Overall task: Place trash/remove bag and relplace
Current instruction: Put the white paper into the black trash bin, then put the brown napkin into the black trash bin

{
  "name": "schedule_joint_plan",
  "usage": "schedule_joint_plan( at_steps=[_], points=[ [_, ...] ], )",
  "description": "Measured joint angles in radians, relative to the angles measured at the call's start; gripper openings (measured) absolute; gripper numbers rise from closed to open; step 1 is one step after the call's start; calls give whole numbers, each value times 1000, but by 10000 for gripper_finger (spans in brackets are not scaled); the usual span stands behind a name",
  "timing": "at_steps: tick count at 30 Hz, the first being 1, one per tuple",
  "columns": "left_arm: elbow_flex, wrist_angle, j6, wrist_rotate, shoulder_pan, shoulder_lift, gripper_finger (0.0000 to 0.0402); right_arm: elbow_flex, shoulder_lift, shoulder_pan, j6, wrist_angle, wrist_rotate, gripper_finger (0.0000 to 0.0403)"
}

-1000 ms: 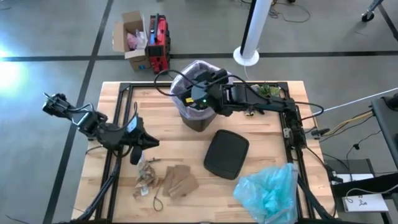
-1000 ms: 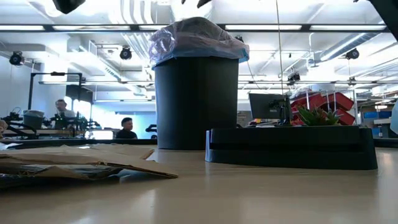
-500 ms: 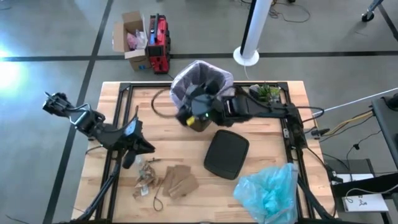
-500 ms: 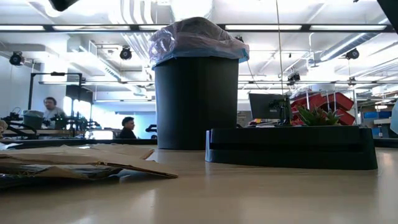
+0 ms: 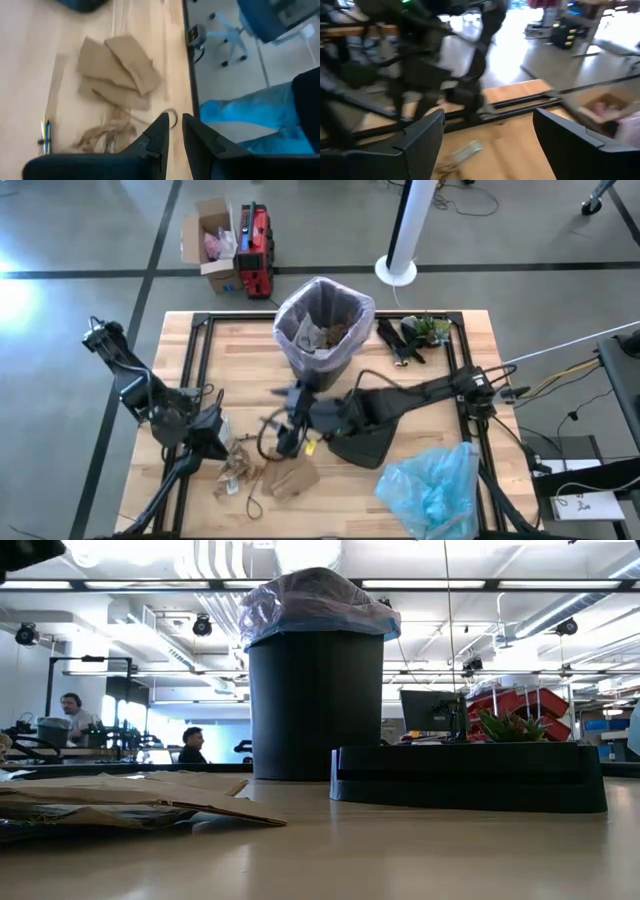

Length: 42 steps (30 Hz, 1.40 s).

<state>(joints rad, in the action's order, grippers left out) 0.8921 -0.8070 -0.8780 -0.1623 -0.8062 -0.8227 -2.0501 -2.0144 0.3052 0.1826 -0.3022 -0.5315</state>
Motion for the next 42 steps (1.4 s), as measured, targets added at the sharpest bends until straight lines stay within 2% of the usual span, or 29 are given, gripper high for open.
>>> schedule_joint_plan(
  at_steps=[5, 9, 12, 15, 20, 22, 25, 29, 34, 37, 42],
  points=[
    [-48, -34, -101, -35, -68, 3, 39, 171, 0, 9, 72, 135, 19, 273],
    [-134, -14, -170, -63, -124, 0, 40, 269, 0, 9, 140, 134, 17, 266],
    [-211, 63, -181, -64, -146, -13, 54, 299, -1, 16, 181, 133, 18, 267],
    [-274, 177, -167, -99, -151, -20, 81, 301, -1, 29, 185, 138, 16, 273],
    [-302, 226, -27, -306, -150, -22, 148, 301, -1, 38, 242, 135, 9, 278],
    [-312, 229, 58, -351, -149, -25, 177, 301, -1, 40, 264, 131, 7, 276],
    [-344, 261, 130, -347, -150, -41, 214, 301, -1, 44, 271, 117, 8, 269],
    [-404, 304, 111, -299, -150, -82, 245, 301, -1, 45, 266, 117, 8, 260],
    [-473, 376, 60, -301, -149, -160, 247, 301, -1, 44, 264, 106, 9, 253],
    [-490, 456, 58, -301, -148, -218, 234, 301, 0, 46, 244, 63, 16, 250],
    [-491, 489, 8, -302, -138, -342, 206, 296, 2, 53, 156, -31, 16, 253]
  ],
)
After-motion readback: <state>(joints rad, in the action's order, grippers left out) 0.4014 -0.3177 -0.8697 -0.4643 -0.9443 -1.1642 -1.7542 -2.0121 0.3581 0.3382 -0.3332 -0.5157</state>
